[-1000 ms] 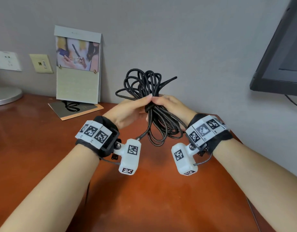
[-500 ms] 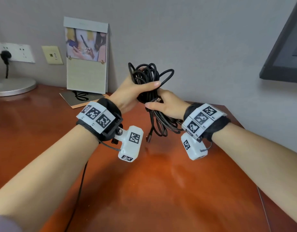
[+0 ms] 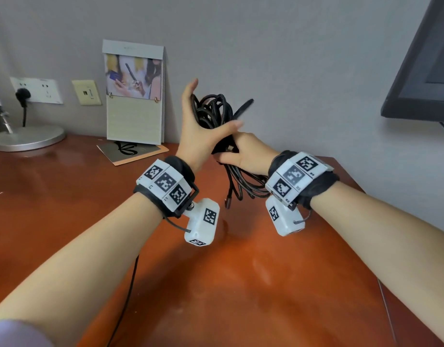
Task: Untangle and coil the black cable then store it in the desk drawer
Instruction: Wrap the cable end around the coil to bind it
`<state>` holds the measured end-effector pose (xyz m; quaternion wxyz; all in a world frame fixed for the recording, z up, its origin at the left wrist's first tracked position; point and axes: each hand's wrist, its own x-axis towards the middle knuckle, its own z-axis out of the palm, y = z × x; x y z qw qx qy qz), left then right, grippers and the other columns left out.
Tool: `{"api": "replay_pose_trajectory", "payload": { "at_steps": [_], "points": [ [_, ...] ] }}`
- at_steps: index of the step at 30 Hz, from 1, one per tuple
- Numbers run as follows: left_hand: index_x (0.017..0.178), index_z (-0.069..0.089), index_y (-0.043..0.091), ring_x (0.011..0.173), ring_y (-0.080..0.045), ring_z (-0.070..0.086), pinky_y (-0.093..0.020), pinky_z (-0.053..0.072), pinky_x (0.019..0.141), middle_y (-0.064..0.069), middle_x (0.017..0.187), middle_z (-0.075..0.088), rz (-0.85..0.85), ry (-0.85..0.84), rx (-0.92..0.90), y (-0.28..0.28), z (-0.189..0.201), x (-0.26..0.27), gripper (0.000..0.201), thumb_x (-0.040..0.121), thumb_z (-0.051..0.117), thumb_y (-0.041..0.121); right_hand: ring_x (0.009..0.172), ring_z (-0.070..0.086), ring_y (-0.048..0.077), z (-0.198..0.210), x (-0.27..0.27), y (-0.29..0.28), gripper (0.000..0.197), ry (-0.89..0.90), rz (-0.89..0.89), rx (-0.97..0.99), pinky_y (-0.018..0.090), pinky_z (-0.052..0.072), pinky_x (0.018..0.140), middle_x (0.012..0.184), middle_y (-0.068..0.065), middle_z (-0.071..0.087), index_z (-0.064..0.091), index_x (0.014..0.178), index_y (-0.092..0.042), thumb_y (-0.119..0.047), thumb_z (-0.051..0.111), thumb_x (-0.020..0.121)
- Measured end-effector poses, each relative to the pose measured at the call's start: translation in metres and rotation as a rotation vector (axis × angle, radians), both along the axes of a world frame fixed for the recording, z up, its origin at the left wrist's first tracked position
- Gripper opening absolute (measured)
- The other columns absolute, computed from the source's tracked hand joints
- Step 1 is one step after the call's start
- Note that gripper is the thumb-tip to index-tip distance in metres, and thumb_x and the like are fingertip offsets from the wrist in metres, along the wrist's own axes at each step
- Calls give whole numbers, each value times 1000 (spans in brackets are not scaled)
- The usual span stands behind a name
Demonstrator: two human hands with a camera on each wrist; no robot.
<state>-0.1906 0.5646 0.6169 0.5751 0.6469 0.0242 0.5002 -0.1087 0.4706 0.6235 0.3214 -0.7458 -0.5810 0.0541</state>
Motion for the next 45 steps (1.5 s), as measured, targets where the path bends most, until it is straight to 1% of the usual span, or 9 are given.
{"api": "replay_pose_trajectory", "payload": {
  "at_steps": [2, 5, 8, 12, 15, 25, 31, 36, 45],
  "points": [
    [129, 42, 15, 99, -14, 61, -28, 52, 88, -1, 108, 59, 39, -56, -145, -1, 3, 0, 66, 71, 72, 9, 86, 55, 12, 1, -5, -1, 37, -3, -22, 19, 21, 42, 73, 90, -6, 57, 49, 122, -10, -21, 60, 88],
    [110, 54, 16, 80, -17, 63, -34, 55, 78, 4, 81, 66, 4, -127, -275, -2, 6, -2, 38, 76, 65, 3, 81, 55, 13, -2, -11, -5, 34, -5, -57, 70, 23, 42, 72, 87, -4, 57, 53, 115, -8, -24, 63, 87],
    [97, 53, 13, 76, -19, 63, -34, 53, 72, -3, 79, 64, -121, -198, -422, -2, 7, -7, 25, 78, 59, -1, 83, 60, 18, -6, -19, -10, 33, -13, -81, 123, 29, 48, 74, 91, 1, 61, 54, 109, -8, -28, 65, 85],
    [87, 57, 10, 68, -19, 64, -34, 53, 69, -4, 73, 64, -260, -170, -553, -8, 15, -18, 12, 87, 53, -1, 81, 62, 23, -10, -30, -15, 34, -68, -89, 217, 38, 51, 75, 89, 7, 64, 52, 100, -5, -31, 66, 83],
    [59, 63, 17, 61, -15, 58, -29, 49, 66, 1, 64, 59, -352, -107, -583, -13, 14, -25, 36, 90, 48, 5, 81, 62, 24, -14, -34, -19, 36, -72, -80, 237, 42, 52, 76, 88, 7, 65, 51, 99, -5, -31, 66, 81],
    [85, 51, 10, 69, -18, 55, -30, 49, 66, -3, 76, 54, -377, -23, -635, -22, 0, -1, 2, 85, 48, 10, 78, 61, 27, -31, -12, -34, 35, -7, -48, 264, 43, 52, 73, 85, 8, 64, 49, 99, -2, -27, 65, 82],
    [87, 57, 8, 77, -21, 60, -33, 52, 72, -7, 84, 59, -417, 71, -521, -16, -9, 44, 6, 88, 52, 11, 83, 62, 23, -39, 41, -35, 35, 61, -40, 232, 41, 52, 78, 89, 5, 64, 52, 104, -4, -30, 64, 85],
    [90, 58, 8, 80, -20, 60, -31, 53, 72, -6, 86, 59, -412, 167, -581, -10, -5, 102, 9, 89, 53, 14, 80, 58, 16, -33, 97, -32, 32, 102, -68, 170, 33, 49, 78, 84, -4, 58, 53, 104, -6, -30, 64, 86],
    [95, 56, 10, 88, -23, 57, -33, 52, 74, -7, 91, 58, -416, 258, -758, -1, 62, 149, 10, 88, 56, 17, 78, 57, 15, 57, 143, -30, 34, 96, -119, -59, 30, 47, 76, 79, -10, 56, 54, 107, -7, -31, 65, 85]
  ]
}}
